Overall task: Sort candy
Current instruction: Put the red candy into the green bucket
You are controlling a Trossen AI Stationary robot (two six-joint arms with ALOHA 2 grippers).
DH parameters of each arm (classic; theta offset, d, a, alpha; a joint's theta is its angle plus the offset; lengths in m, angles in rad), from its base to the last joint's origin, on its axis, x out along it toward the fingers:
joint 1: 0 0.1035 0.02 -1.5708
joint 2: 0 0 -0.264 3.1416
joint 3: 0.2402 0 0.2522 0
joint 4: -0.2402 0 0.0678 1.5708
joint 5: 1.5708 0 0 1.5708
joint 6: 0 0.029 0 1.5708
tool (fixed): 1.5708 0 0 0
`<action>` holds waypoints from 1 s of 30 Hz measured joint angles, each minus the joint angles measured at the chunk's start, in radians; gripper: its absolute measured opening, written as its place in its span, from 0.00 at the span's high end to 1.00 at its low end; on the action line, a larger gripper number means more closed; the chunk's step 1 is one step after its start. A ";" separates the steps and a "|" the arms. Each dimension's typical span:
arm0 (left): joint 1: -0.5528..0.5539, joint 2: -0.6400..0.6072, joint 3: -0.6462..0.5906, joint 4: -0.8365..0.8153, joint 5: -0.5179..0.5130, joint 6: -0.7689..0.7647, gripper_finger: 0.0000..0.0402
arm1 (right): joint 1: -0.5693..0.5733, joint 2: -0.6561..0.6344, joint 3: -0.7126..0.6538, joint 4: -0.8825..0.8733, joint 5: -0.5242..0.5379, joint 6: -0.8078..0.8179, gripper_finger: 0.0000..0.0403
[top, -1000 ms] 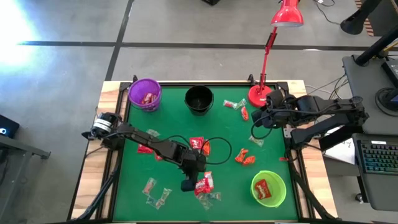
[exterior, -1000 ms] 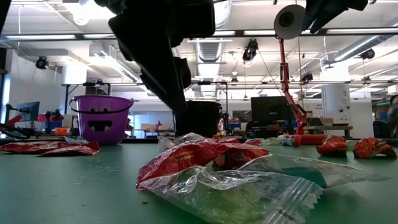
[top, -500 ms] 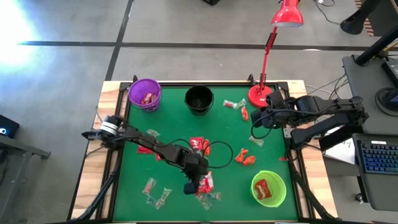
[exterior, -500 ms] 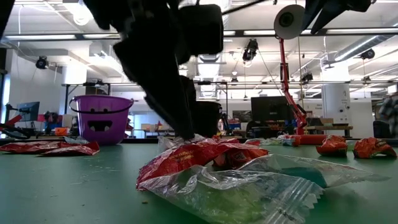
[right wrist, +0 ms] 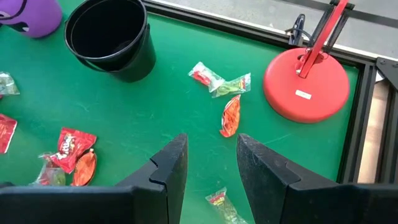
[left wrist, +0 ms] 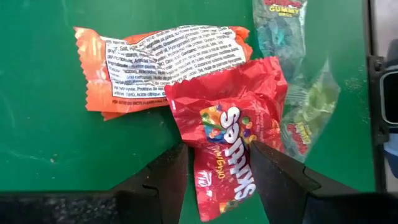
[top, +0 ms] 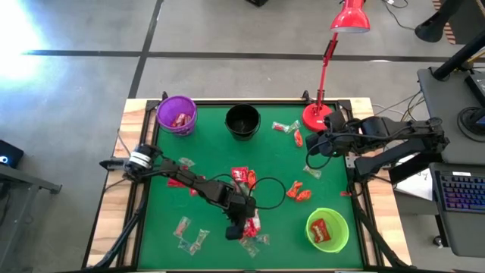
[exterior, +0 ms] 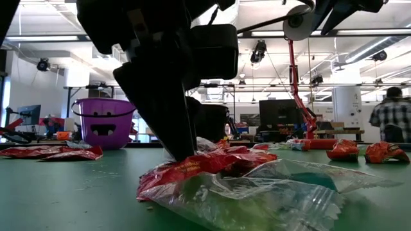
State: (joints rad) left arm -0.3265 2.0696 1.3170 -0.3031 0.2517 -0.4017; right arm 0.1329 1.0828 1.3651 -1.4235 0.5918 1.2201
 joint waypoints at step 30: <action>0.009 -0.250 -0.008 -0.216 -0.073 0.098 1.00 | 0.000 0.000 0.000 0.000 -0.054 -0.018 0.68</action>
State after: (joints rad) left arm -0.3176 1.8198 1.3091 -0.5187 0.1791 -0.3042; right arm 0.1329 1.0828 1.3651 -1.4239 0.5381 1.2026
